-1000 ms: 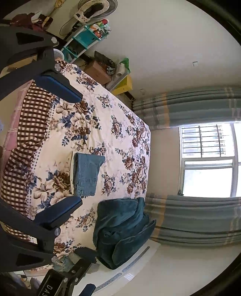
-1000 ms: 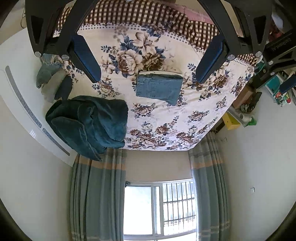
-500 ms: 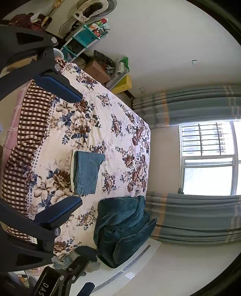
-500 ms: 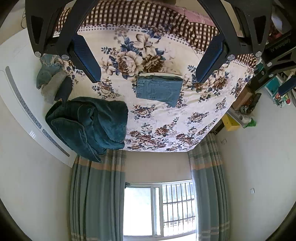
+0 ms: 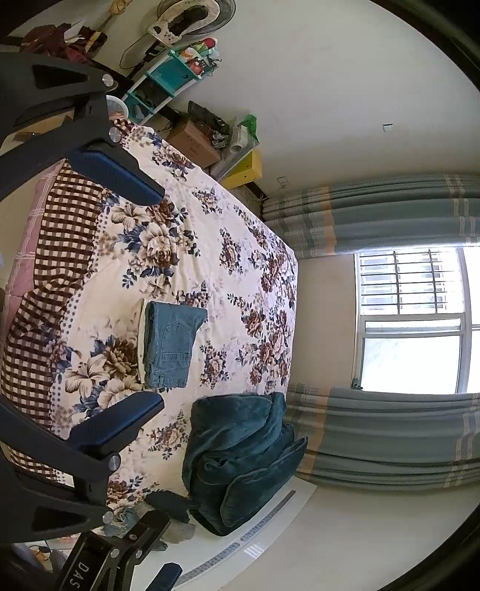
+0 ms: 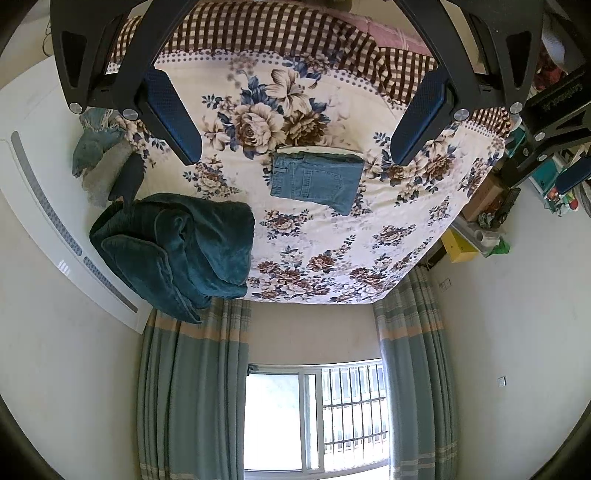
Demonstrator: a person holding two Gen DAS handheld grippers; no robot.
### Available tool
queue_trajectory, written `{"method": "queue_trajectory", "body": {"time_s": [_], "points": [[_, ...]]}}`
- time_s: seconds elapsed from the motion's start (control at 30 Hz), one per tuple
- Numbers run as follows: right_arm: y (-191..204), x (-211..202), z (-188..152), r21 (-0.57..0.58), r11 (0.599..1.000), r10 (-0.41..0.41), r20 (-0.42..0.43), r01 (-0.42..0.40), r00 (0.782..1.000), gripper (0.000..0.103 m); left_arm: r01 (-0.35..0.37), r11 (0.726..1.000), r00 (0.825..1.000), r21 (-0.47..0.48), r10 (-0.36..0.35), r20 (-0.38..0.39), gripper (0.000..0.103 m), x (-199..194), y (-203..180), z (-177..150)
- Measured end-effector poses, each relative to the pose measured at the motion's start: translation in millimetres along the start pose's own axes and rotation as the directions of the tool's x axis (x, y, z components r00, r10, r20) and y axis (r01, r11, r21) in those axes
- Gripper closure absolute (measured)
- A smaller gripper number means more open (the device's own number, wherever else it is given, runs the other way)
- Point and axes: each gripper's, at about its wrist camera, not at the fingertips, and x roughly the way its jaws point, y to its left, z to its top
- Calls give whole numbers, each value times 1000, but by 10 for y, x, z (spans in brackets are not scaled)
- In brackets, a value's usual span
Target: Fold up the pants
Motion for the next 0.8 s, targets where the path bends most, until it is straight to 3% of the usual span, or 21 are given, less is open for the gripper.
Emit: {"method": "queue_trajectory", "body": {"time_s": [0.8], "points": [[-30, -38, -46, -6, 1000, 5, 2, -5, 1000, 0, -7, 1000, 1000, -5, 7, 3, 0, -74, -58, 39]]}}
